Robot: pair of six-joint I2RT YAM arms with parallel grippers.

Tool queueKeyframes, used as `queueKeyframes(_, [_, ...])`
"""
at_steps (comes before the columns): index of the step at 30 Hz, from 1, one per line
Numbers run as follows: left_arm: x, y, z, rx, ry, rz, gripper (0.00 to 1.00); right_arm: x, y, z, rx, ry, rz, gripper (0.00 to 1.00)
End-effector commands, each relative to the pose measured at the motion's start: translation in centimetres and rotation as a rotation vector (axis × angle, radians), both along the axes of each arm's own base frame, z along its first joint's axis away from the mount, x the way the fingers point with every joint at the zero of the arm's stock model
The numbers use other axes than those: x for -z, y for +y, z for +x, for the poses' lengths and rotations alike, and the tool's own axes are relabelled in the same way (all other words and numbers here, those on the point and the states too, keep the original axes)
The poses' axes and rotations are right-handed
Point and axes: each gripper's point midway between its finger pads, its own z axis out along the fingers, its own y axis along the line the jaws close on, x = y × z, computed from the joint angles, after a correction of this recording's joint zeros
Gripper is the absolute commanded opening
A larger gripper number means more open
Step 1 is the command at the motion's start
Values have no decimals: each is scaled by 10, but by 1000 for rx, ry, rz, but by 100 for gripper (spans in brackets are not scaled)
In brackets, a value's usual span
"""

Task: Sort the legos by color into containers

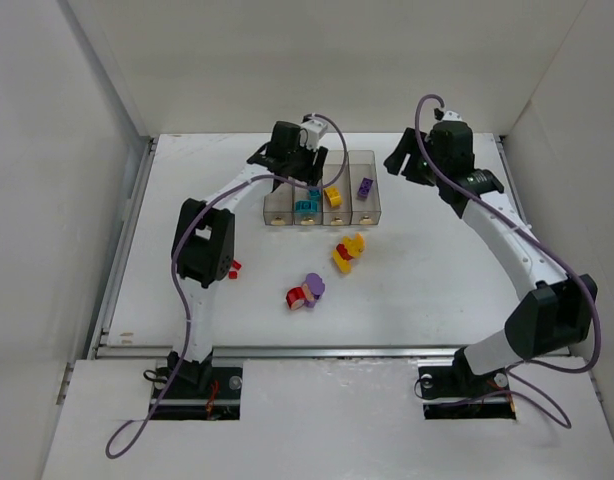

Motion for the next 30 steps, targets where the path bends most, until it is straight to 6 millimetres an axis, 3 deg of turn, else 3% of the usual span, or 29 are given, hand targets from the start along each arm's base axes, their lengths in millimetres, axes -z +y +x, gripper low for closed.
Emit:
queueKeyframes(1, [-40,-3,8,-15,-87,-31,56,-27,-3,-8,-13,-72,9,72])
queueKeyframes(4, [-33,-2,5,-15,-69,-23,64,-26,-3,-11,-13,-71,8,72])
queueKeyframes(7, [-35,0,4,-24,-72,-18,64,-30,-2,-13,-22,-79,14,72])
queueKeyframes(14, [-84,5,-6,-10,-157,-36,64,-34,-5,-22,-26,-81,5,72])
queueKeyframes(15, [-104,0,-16,29,-195,-44,65,-29,-5,-23,-26,-71,2,72])
queueKeyframes(17, [-109,-11,-39,158,-220,7,73,-24,-8,-31,-30,-61,-9,74])
queueKeyframes(18, [-125,-16,-53,221,-252,22,78,-19,-9,-35,-30,-48,-12,74])
queueKeyframes(19, [-114,-27,-79,309,-208,61,87,-7,-13,-36,-21,-23,-19,76])
queueKeyframes(20, [-111,-37,-100,414,-193,69,100,-13,-15,-41,-21,-37,-15,79])
queueKeyframes(21, [-98,-44,-132,538,-165,127,100,-9,-16,-47,-21,-33,-17,81])
queueKeyframes(22, [-97,-51,-143,596,-180,130,100,-3,-20,-47,-12,-21,-20,81])
queueKeyframes(24, [-65,-52,-177,689,-80,162,100,-8,-22,-53,-12,-40,-15,82])
queueKeyframes(26, [-51,-65,-200,762,-54,176,100,-3,-25,-59,-1,-37,-21,83])
queueKeyframes(30, [-27,-82,-224,807,18,180,100,-12,-34,-69,18,-67,-18,84])
